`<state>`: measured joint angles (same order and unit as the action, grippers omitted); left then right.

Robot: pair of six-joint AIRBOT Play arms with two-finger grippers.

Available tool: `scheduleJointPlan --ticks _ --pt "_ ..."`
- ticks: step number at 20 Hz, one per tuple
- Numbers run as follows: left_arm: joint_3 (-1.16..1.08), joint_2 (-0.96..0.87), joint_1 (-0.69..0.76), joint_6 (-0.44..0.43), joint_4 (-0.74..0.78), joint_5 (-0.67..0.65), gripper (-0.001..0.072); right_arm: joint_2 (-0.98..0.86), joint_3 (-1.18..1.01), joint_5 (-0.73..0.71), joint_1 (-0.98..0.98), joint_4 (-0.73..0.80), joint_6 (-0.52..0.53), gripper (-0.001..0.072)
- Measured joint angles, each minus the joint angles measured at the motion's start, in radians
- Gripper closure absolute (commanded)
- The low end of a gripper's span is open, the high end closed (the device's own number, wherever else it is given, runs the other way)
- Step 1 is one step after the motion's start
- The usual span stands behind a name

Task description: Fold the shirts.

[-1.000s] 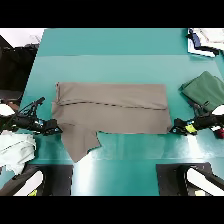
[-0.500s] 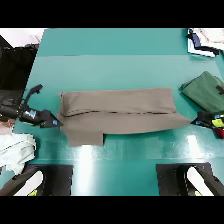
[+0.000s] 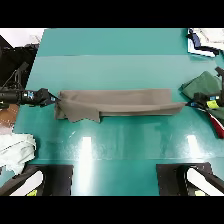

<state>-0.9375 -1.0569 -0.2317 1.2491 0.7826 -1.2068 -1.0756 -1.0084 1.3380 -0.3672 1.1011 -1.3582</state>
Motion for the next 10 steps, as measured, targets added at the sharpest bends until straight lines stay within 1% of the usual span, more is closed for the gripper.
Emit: scheduleJointPlan --ticks 7,8,9,10 --pt "-0.027 -0.1 0.0 -0.002 -0.009 0.206 0.0671 -0.219 -0.158 -0.084 0.11 -0.008 -0.048 0.0689" --pt "-0.027 -0.11 0.0 -0.001 -0.009 0.235 0.0421 -0.244 -0.175 -0.105 0.122 -0.008 -0.056 0.0653" --pt "-0.029 -0.118 0.0 -0.002 -0.009 0.27 0.0137 -0.27 -0.193 -0.13 0.134 -0.008 -0.069 0.0407" --pt "-0.029 -0.124 -0.001 -0.001 -0.009 0.301 0.0058 -0.294 -0.211 -0.158 0.143 -0.007 -0.073 0.0153"
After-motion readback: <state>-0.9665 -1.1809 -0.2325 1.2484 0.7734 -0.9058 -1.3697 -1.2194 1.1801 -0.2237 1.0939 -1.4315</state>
